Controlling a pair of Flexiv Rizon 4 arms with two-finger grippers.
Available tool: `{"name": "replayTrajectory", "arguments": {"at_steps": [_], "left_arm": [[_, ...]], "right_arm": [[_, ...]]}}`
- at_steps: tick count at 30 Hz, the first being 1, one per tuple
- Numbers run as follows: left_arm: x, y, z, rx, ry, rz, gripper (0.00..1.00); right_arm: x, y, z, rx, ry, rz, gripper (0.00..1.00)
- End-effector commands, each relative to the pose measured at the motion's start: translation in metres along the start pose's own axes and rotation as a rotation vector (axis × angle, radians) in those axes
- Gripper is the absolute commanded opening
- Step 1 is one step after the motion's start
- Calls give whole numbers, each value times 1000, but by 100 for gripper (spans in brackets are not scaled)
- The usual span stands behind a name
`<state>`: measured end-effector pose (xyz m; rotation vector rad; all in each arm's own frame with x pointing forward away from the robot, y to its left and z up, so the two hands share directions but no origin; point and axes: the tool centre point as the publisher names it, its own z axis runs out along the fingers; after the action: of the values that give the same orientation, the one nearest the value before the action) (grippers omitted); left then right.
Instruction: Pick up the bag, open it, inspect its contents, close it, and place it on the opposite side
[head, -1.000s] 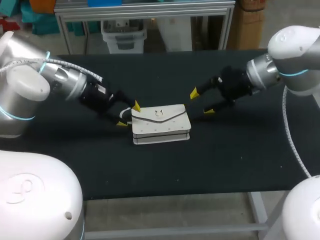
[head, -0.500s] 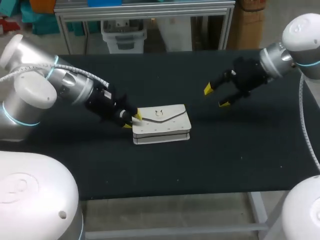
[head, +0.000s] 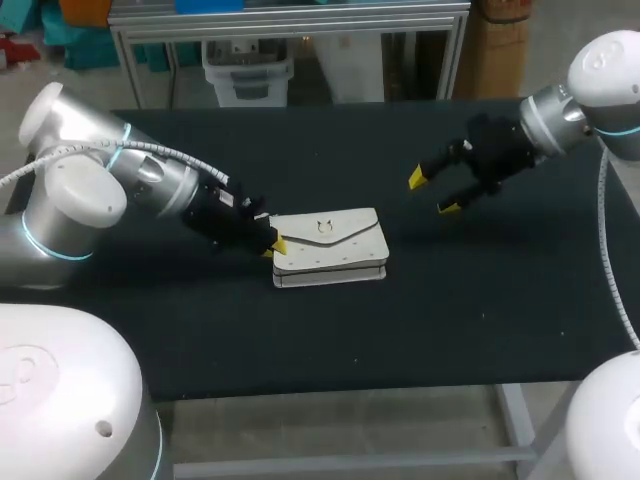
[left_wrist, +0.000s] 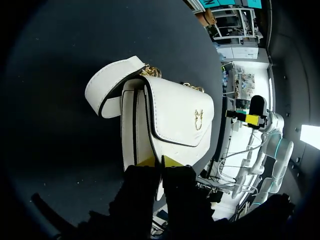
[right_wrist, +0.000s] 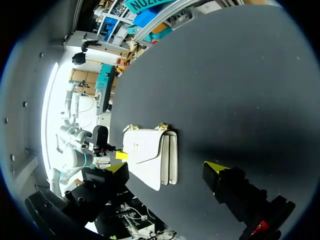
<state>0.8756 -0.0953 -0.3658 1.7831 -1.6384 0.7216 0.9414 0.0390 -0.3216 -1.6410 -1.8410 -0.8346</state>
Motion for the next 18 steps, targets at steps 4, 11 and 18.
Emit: {"name": "replayTrajectory", "arguments": {"at_steps": [4,11,18], "left_arm": [[-1,-8,-3,29,-27,-2,0],[-13,-30,-16,65,-50,3,0],[-37,-61,-39,25,-135,86,0]], "right_arm": [[-17,10,-24,-24,-72,-43,100],[-40,31,-57,-69,-178,-93,100],[-68,54,-91,-86,-265,-120,100]]}}
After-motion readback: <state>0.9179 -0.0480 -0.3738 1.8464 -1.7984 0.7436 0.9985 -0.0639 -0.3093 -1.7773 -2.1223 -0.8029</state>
